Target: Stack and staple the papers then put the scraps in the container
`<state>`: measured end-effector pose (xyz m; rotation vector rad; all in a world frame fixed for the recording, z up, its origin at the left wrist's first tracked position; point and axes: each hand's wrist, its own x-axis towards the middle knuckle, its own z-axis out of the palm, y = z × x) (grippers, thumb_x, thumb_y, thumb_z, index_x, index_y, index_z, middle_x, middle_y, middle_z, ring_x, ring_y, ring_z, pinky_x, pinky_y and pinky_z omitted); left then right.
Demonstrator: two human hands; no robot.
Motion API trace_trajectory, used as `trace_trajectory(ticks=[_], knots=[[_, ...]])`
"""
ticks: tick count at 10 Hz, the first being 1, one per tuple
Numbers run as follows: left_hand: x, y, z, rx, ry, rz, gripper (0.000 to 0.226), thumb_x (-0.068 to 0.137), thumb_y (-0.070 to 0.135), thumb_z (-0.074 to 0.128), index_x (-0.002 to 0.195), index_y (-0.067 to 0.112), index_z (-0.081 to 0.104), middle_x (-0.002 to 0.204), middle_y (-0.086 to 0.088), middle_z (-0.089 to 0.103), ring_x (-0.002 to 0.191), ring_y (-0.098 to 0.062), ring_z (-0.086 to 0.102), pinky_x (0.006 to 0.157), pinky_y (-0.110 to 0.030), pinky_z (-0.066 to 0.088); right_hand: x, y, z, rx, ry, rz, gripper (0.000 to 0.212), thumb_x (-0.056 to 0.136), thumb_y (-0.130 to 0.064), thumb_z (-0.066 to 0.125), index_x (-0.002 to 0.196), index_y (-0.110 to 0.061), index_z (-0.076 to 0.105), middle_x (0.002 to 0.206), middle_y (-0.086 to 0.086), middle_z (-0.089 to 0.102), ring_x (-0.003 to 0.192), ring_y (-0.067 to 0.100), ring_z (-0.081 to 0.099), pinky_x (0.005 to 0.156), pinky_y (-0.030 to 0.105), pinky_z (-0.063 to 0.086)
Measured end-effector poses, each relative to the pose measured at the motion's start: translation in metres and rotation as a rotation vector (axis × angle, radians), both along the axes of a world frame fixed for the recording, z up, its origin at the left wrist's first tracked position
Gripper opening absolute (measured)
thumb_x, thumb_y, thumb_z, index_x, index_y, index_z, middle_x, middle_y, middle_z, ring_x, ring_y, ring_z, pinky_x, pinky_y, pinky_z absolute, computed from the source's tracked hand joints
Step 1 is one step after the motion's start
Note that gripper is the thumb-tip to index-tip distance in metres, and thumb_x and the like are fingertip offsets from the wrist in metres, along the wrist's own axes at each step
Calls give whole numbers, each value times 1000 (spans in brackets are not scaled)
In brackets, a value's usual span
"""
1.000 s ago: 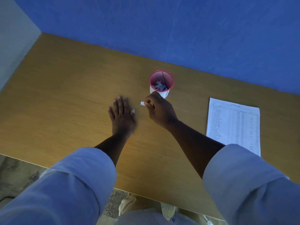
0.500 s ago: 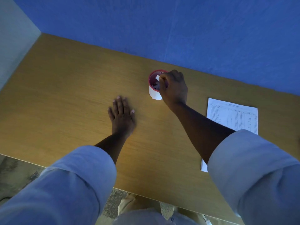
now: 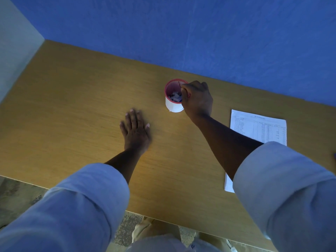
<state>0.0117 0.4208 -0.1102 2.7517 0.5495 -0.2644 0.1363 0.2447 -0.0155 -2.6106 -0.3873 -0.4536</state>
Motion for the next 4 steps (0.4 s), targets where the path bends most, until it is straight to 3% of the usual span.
trace_trajectory(ticks=[4], knots=[[3,0,3,-7,17,9,65,106,40,19,158,13,-11,165,-12,-17,152,-29,-17,121,-50,-10,-3,-3,-5,77,-51,75,17,88,-21,65,101,-11,71,104,7,68,100,25,61,66,23,45]])
